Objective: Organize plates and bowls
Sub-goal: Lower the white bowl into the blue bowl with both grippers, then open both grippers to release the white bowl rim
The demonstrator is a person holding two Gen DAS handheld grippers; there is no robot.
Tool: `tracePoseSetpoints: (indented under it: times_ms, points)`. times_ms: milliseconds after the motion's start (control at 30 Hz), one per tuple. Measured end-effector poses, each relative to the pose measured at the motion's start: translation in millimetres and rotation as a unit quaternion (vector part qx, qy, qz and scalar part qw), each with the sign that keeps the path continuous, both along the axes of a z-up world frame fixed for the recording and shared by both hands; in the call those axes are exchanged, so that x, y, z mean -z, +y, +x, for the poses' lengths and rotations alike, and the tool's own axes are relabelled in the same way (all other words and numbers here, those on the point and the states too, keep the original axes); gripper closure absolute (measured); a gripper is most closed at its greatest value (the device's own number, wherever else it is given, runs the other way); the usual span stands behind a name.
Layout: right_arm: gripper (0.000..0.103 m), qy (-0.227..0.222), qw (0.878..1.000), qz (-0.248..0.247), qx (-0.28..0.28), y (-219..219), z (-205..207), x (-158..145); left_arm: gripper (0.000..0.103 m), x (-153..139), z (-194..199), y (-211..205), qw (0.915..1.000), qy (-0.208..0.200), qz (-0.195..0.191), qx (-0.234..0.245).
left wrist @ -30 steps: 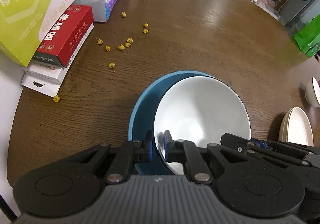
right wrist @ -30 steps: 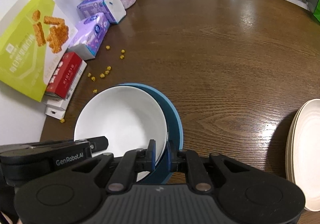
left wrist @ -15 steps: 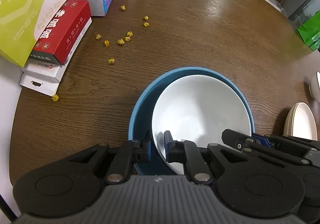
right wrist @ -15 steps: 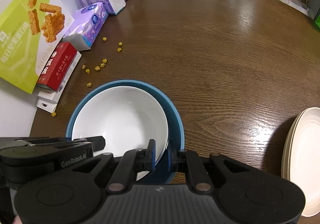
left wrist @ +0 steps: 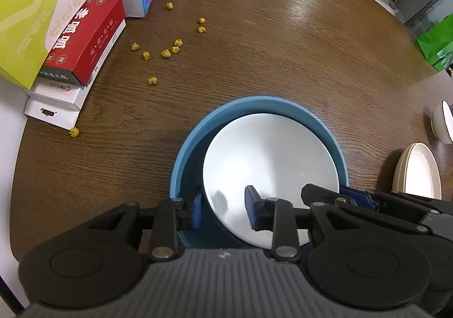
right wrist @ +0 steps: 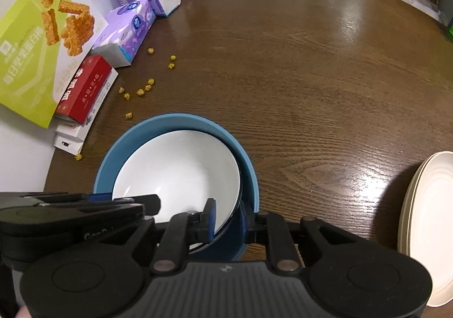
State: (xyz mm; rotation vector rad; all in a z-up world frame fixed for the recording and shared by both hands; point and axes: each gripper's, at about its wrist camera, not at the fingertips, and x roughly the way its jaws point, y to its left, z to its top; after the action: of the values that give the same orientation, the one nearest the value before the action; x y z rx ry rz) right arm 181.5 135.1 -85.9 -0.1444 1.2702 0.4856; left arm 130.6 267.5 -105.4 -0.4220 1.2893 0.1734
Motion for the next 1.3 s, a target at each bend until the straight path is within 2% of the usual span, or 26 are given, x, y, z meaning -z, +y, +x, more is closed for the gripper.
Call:
tracePoseSetpoints:
  times_ms: [733,1300]
  points:
    - [0.085,0.060,0.995,0.067,0.043,-21.1,14.8,-3.8,0.054,-1.7,0.2,12.0,0.9978,-0.003,-0.062,-0.023]
    - [0.072,0.074,0.990,0.114,0.046,-33.3,15.7,-14.9,0.044,1.6,-0.8,18.3,0.9945,-0.007,-0.095,-0.042]
